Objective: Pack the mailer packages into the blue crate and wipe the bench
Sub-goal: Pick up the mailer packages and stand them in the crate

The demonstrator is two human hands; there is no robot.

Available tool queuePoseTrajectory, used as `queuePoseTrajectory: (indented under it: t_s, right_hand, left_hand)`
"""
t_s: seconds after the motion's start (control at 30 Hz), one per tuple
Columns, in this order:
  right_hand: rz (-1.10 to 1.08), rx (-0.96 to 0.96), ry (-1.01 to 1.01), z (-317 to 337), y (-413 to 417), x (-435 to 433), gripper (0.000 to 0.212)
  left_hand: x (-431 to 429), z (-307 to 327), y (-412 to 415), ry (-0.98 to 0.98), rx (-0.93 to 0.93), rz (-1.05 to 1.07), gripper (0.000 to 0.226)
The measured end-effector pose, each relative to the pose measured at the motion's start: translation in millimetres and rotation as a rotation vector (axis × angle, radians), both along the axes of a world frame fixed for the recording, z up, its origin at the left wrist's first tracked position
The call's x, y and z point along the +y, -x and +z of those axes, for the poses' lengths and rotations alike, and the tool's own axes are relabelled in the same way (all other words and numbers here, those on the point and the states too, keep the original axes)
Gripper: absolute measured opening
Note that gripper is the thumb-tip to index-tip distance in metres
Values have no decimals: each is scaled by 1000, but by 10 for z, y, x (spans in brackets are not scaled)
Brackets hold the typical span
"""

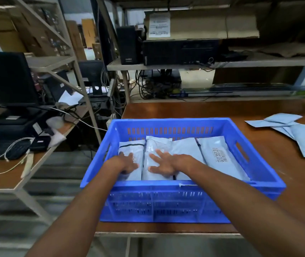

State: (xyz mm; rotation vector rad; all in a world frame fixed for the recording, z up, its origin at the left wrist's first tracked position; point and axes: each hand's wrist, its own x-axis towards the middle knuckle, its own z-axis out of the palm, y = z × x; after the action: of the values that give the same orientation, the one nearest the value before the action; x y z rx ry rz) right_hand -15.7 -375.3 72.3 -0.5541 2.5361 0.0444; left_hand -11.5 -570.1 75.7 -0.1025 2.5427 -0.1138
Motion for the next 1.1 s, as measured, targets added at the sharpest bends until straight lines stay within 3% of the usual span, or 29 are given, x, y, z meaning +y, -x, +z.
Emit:
queuePoseTrajectory:
  t_s: [0.1, 0.23, 0.4, 0.53, 0.6, 0.73, 0.87, 1.1]
  right_hand:
    - [50, 57, -15, 9, 41, 50, 75]
    - [107, 348, 199, 310, 74, 314, 63]
    - [-67, 673, 438, 870, 263, 1477, 37]
    - [-377, 739, 585, 849, 315, 2909, 24]
    - [-497, 766, 560, 652, 286, 3644, 28]
    - [-694, 623, 455, -20, 186, 5013, 18]
    - [-817, 591, 378, -411, 221, 5987, 47]
    - [-695, 589, 166, -607, 1081, 6850, 75]
  left_hand:
    - [-4, -15, 53, 5, 128, -22, 72]
    - [232, 250, 126, -139, 553, -82, 56]
    - [1377, 683, 257, -335, 832, -279, 50]
    - [2844, 736, 363, -448, 846, -488, 50]
    - [3635, 634, 406, -482, 803, -560, 51]
    - [5012, 314, 607, -487, 620, -611, 53]
    - [5865, 46, 1070, -417, 500, -596, 59]
    - [6791, -385, 2029, -475, 535, -504, 64]
